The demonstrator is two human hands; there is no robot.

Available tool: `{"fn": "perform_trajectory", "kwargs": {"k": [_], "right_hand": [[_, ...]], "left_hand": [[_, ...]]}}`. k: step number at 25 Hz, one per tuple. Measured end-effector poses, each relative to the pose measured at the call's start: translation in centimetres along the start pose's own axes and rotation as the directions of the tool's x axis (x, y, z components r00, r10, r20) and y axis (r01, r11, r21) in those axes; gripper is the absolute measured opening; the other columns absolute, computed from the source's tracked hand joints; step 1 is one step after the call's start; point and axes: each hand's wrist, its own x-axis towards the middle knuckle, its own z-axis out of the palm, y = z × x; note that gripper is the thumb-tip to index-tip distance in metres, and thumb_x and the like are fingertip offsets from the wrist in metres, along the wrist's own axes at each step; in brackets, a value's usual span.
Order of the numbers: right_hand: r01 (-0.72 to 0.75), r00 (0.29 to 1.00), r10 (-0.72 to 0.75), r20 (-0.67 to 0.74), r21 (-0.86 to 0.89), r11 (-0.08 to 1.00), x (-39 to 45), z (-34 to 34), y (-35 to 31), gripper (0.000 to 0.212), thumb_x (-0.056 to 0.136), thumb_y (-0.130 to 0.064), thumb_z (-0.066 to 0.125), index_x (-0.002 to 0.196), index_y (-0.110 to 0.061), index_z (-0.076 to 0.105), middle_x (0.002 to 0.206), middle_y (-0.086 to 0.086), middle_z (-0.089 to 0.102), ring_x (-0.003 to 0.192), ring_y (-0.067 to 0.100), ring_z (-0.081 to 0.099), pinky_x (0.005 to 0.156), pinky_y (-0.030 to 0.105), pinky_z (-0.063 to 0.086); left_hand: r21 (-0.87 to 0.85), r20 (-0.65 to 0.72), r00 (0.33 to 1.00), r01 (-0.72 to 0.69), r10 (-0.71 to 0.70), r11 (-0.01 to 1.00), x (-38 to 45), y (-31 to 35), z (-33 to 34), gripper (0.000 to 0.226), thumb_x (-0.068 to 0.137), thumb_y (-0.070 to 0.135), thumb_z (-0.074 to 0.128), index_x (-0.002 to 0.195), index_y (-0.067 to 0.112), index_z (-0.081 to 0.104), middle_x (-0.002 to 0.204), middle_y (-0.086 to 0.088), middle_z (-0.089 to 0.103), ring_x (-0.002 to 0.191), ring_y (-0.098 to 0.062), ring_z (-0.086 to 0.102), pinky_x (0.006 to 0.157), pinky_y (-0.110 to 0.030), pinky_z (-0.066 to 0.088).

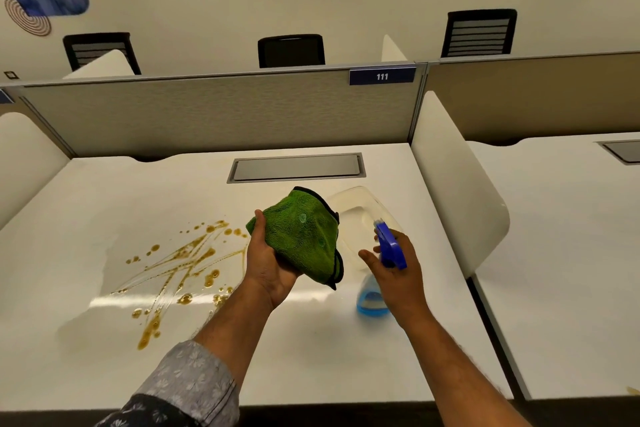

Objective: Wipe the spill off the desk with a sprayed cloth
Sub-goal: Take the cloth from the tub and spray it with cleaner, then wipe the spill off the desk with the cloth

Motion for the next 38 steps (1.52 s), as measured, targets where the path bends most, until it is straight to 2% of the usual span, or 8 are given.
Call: {"fn": "perform_trajectory", "kwargs": {"k": [3, 8, 13, 21, 26, 29, 32, 38], "right_hand": [[0.049, 0.999, -0.049, -0.015, 0.011, 0.999, -0.5, -1.0, -1.0, 0.087, 0.068, -0.047, 0.09, 0.143, -0.031, 0.049, 0.14, -0.009, 0.057, 0.129, 0.013, 0.058, 0.095, 0.021, 0.059], [0.253, 0.917, -0.292, -0.273, -0.169, 0.953, -3.3, -2.3, -6.4, 0.082, 0.078, -0.048, 0.087, 0.143, -0.015, 0.05, 0.141, -0.002, 0.059, 0.131, 0.013, 0.057, 0.103, 0.023, 0.05], [0.421, 0.896, -0.438, -0.071, -0.173, 0.89, -6.7, 2.4, -10.5, 0.052, 0.085, -0.044, 0.079, 0.125, -0.015, 0.062, 0.124, -0.003, 0.066, 0.115, 0.022, 0.065, 0.092, 0.028, 0.056], [-0.175, 0.978, 0.176, 0.11, -0.018, 0.984, -11.3, 16.3, -8.2, 0.091, 0.063, -0.071, 0.084, 0.142, -0.044, 0.048, 0.15, -0.012, 0.051, 0.135, 0.009, 0.054, 0.106, 0.036, 0.05], [-0.671, 0.738, 0.464, 0.489, 0.465, 0.578, -14.9, 21.6, -6.9, 0.056, 0.087, -0.05, 0.072, 0.134, -0.02, 0.07, 0.139, 0.009, 0.071, 0.126, 0.028, 0.069, 0.101, 0.045, 0.059], [-0.709, 0.705, 0.44, 0.557, 0.575, 0.408, -16.3, 23.5, -5.1, 0.074, 0.055, -0.032, 0.104, 0.121, -0.009, 0.08, 0.135, 0.019, 0.072, 0.114, 0.033, 0.075, 0.085, 0.044, 0.065], [-0.691, 0.718, 0.453, 0.529, 0.622, 0.369, -15.5, 24.6, -3.4, 0.084, 0.033, -0.016, 0.108, 0.111, -0.002, 0.082, 0.127, 0.026, 0.073, 0.102, 0.04, 0.078, 0.076, 0.047, 0.066], [-0.66, 0.745, 0.522, 0.416, 0.575, 0.483, -10.7, 24.1, -1.5, 0.062, 0.072, 0.001, 0.078, 0.133, -0.003, 0.068, 0.13, 0.028, 0.071, 0.11, 0.046, 0.073, 0.097, 0.06, 0.059]], "left_hand": [[0.002, 0.012, 1.0, 0.011, -0.011, 1.0, -0.3, 0.0, -0.2, 0.076, 0.093, 0.077, 0.049, 0.139, 0.02, 0.067, 0.135, -0.019, 0.073, 0.131, -0.045, 0.063, 0.115, -0.074, 0.037], [0.015, 0.029, 0.999, 0.042, -0.043, 0.999, -1.5, 1.0, -1.1, 0.075, 0.094, 0.077, 0.047, 0.137, 0.019, 0.067, 0.132, -0.019, 0.074, 0.129, -0.045, 0.064, 0.113, -0.072, 0.04], [0.086, 0.071, 0.989, 0.12, -0.126, 0.989, -3.8, 3.3, -3.5, 0.084, 0.091, 0.081, 0.045, 0.142, 0.017, 0.064, 0.134, -0.02, 0.073, 0.13, -0.045, 0.063, 0.11, -0.07, 0.044], [0.178, 0.202, 0.953, 0.19, -0.225, 0.965, -9.0, 11.1, -12.2, 0.09, 0.092, 0.083, 0.036, 0.142, 0.013, 0.064, 0.141, -0.022, 0.068, 0.127, -0.04, 0.068, 0.109, -0.062, 0.047], [0.233, 0.17, 0.955, 0.201, -0.244, 0.951, -10.1, 14.1, -16.4, 0.09, 0.092, 0.084, 0.036, 0.141, 0.014, 0.066, 0.14, -0.018, 0.07, 0.132, -0.037, 0.066, 0.113, -0.056, 0.046], [0.496, 0.03, 0.985, 0.131, -0.168, 0.859, -8.9, 14.5, -17.9, 0.082, 0.09, 0.086, 0.037, 0.134, 0.025, 0.071, 0.129, -0.006, 0.078, 0.124, -0.027, 0.071, 0.111, -0.052, 0.052], [0.741, -0.073, 0.993, 0.114, -0.089, 0.662, -7.5, 14.3, -19.2, 0.074, 0.084, 0.087, 0.048, 0.121, 0.029, 0.075, 0.119, 0.003, 0.081, 0.113, -0.021, 0.072, 0.093, -0.042, 0.057], [0.91, -0.086, 0.987, 0.022, 0.137, 0.415, -3.6, 16.7, -23.9, 0.035, 0.097, 0.056, 0.065, 0.1, 0.023, 0.077, 0.098, -0.001, 0.076, 0.092, -0.022, 0.07, 0.084, -0.044, 0.058]]}}
